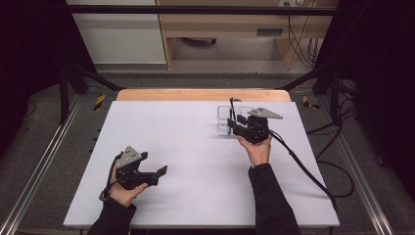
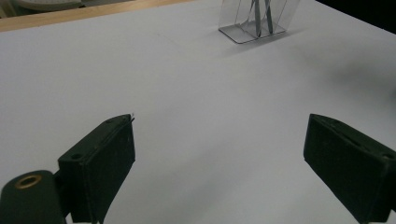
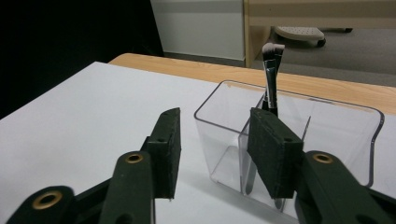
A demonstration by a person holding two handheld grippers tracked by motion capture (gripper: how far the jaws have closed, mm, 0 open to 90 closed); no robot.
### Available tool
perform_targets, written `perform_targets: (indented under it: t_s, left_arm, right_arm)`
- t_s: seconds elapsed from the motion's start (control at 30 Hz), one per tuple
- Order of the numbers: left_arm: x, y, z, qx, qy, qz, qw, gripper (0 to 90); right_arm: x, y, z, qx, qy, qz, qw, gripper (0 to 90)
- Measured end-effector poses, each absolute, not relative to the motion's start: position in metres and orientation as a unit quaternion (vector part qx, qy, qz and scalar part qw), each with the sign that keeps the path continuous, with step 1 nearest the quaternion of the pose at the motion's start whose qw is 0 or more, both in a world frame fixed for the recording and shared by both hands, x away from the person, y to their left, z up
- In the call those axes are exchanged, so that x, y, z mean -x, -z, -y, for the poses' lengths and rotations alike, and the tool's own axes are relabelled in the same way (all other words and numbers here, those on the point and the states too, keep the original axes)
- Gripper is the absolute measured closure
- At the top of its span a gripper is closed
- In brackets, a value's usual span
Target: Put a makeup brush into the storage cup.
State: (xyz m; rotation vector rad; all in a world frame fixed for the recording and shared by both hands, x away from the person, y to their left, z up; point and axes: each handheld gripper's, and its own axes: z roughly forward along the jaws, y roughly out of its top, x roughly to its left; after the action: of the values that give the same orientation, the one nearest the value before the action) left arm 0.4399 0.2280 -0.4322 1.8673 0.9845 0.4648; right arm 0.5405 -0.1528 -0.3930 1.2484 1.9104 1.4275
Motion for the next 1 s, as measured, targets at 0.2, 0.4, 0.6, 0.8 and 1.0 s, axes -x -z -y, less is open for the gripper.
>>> perform_targets:
  t_s: [0.2,0.4,0.6,0.8,1.0]
  left_arm:
    - [-0.440,0.432,-0.230,-0.762,-0.190,-0.403,0.470,8.0]
    - [-0.440,0.432,-0.231,-0.762,-0.190,-0.404,0.470,7.5]
    - [-0.440,0.432,-0.233,-0.760,-0.188,-0.404,0.472,7.1]
    - [-0.440,0.432,-0.235,-0.761,-0.186,-0.404,0.472,6.9]
    - [-0.440,0.434,-0.236,-0.763,-0.184,-0.404,0.469,6.7]
  right_arm:
    - [-0.523,0.392,0.156,-0.440,-0.517,-0.698,0.229,43.6]
    - [-0.507,0.390,0.161,-0.425,-0.528,-0.700,0.224,32.3]
    - [-0.490,0.390,0.167,-0.413,-0.525,-0.710,0.224,21.9]
    - [-0.477,0.395,0.174,-0.412,-0.528,-0.710,0.219,14.3]
    - [-0.467,0.400,0.182,-0.412,-0.518,-0.715,0.226,9.6]
